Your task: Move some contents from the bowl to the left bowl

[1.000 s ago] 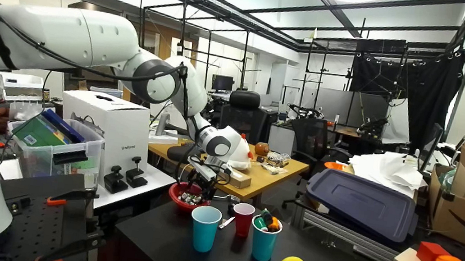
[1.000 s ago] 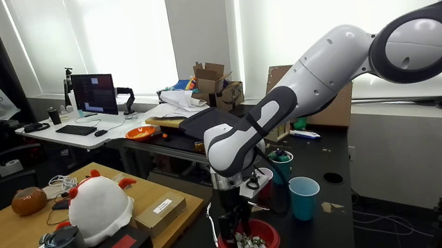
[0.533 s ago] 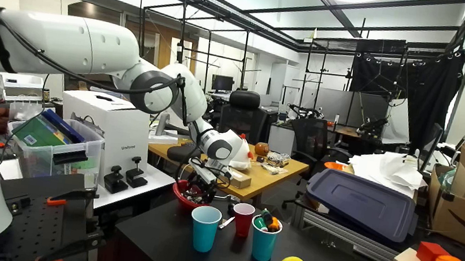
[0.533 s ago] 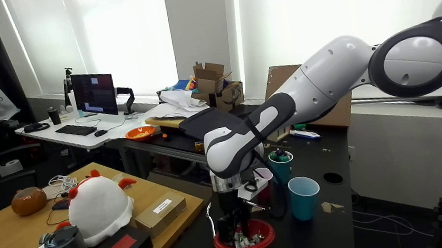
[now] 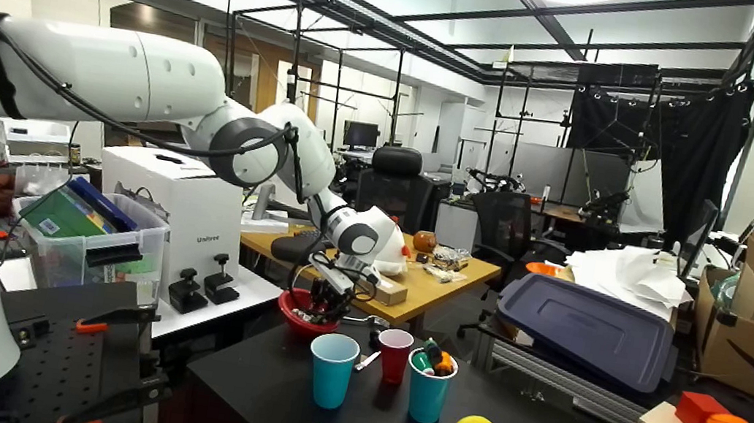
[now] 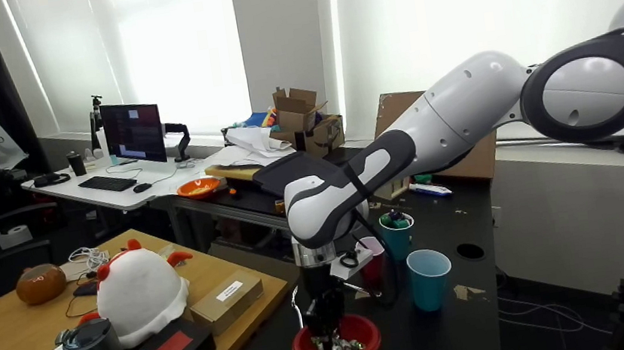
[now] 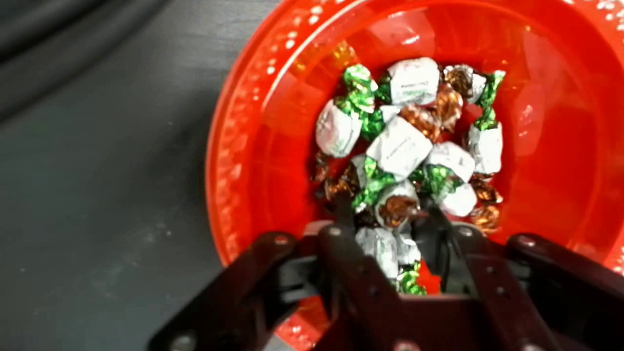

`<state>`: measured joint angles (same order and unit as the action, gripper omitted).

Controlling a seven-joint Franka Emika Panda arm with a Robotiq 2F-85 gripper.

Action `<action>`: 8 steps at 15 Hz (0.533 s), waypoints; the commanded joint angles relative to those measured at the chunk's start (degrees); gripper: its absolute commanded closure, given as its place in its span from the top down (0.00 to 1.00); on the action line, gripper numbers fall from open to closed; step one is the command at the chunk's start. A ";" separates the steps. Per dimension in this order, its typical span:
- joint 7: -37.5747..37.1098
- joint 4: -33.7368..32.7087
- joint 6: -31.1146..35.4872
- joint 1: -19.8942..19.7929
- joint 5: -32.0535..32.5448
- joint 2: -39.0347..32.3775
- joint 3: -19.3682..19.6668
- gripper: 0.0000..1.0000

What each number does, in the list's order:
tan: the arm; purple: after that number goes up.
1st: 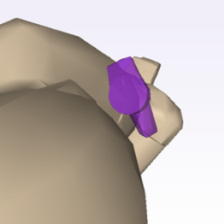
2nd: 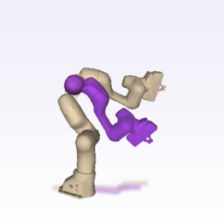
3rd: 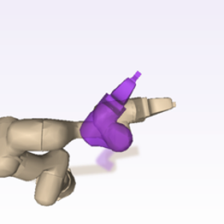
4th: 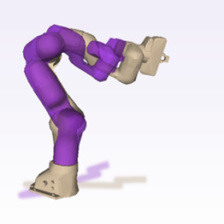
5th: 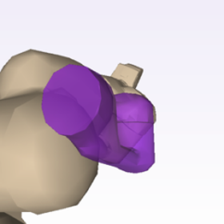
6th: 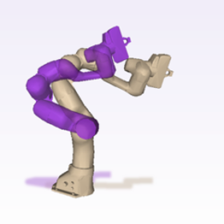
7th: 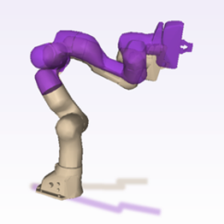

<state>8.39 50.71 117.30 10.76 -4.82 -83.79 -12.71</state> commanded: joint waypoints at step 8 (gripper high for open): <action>-6.96 -2.39 -0.17 4.21 1.83 -0.36 6.15 0.04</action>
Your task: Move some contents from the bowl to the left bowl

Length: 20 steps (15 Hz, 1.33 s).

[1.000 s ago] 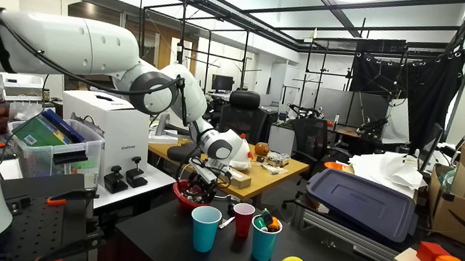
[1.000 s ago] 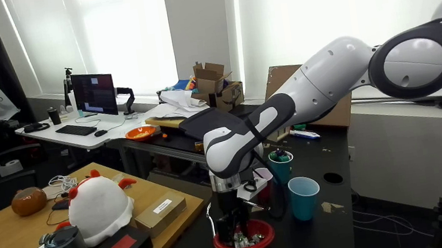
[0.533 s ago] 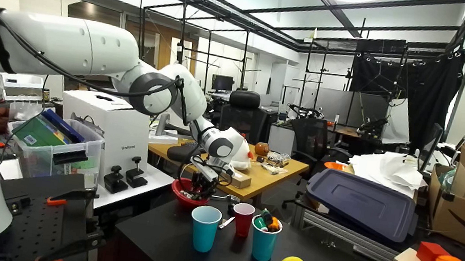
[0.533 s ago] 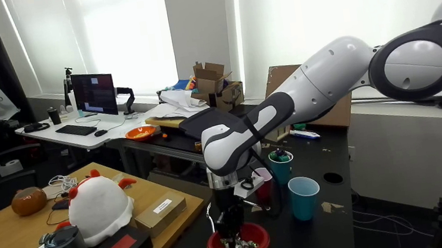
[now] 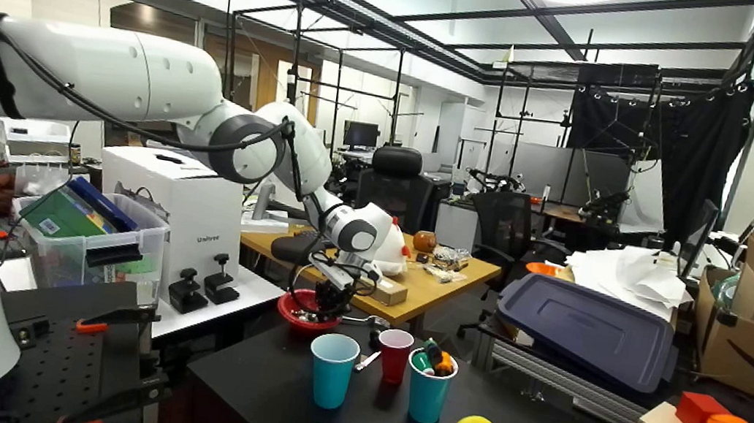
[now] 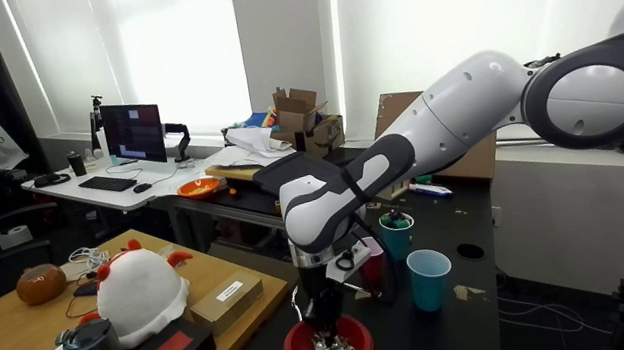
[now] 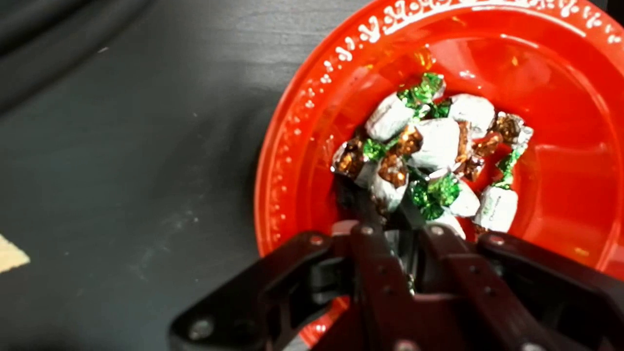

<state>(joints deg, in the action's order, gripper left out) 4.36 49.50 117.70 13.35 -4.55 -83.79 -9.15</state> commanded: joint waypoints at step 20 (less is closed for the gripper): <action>-9.76 5.09 -3.88 5.31 9.42 4.91 12.10 0.04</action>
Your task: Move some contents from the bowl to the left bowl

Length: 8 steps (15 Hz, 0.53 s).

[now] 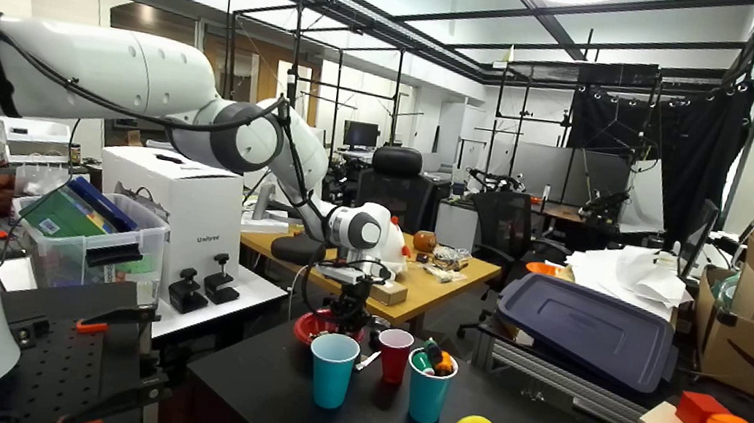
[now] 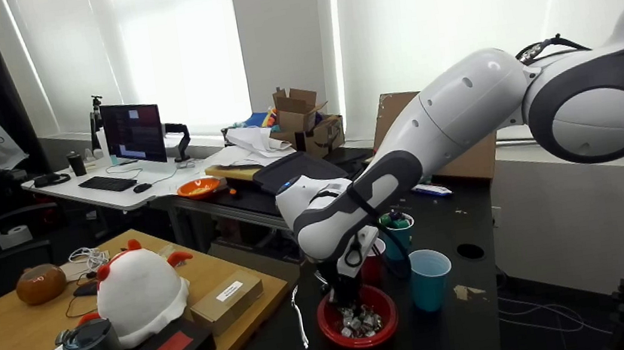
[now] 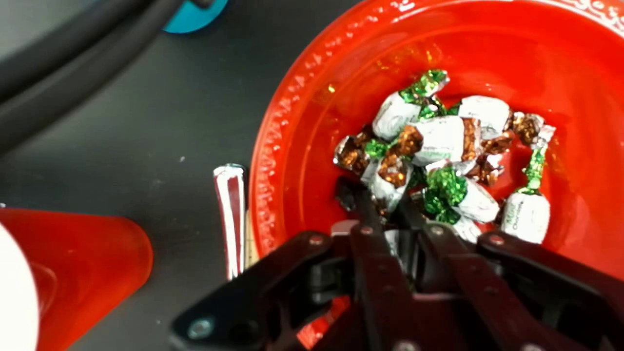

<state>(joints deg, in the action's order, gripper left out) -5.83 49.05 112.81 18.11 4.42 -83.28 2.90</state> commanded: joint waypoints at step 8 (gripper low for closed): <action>6.62 19.31 4.27 -0.36 -0.35 15.50 -3.57 0.04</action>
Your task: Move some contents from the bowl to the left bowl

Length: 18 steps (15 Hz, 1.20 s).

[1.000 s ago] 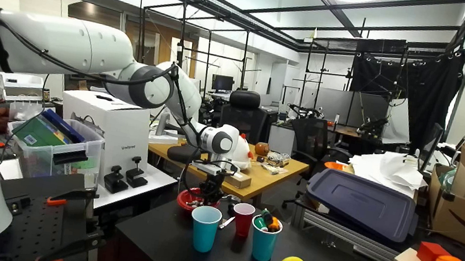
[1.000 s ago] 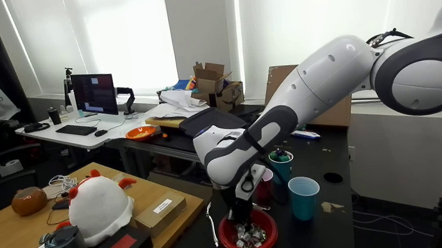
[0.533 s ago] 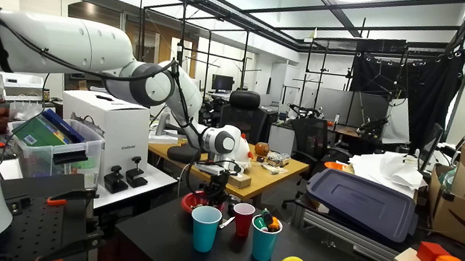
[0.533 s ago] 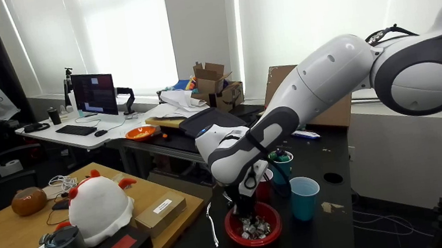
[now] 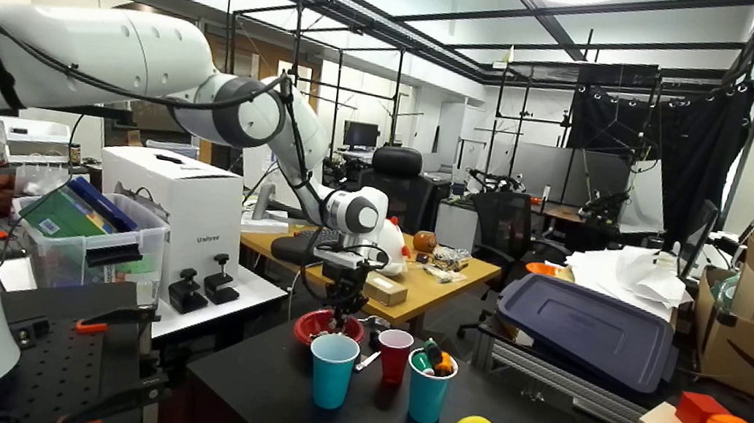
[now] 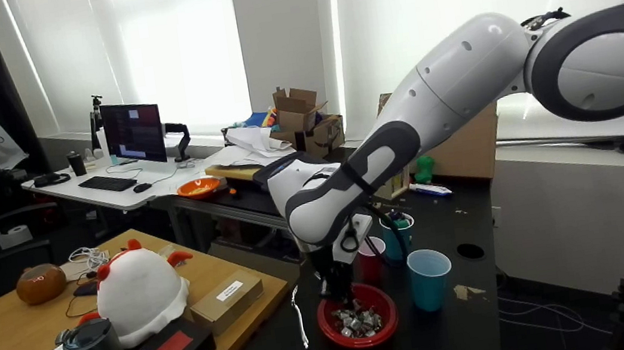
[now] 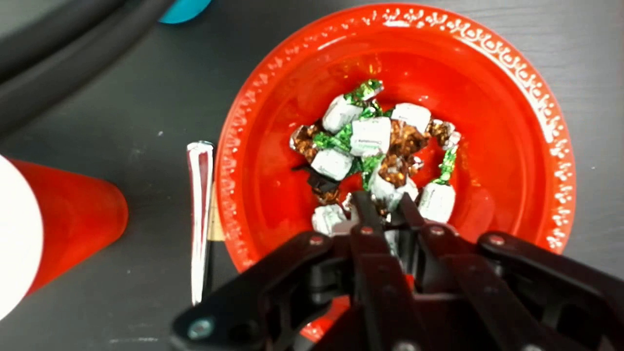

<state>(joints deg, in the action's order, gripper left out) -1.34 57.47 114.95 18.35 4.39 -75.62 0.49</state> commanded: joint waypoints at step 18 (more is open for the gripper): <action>-8.83 55.22 27.00 -3.98 -5.25 35.11 -6.35 0.04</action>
<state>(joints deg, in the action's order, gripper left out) -6.83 101.74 135.80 13.95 0.91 -47.73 -4.71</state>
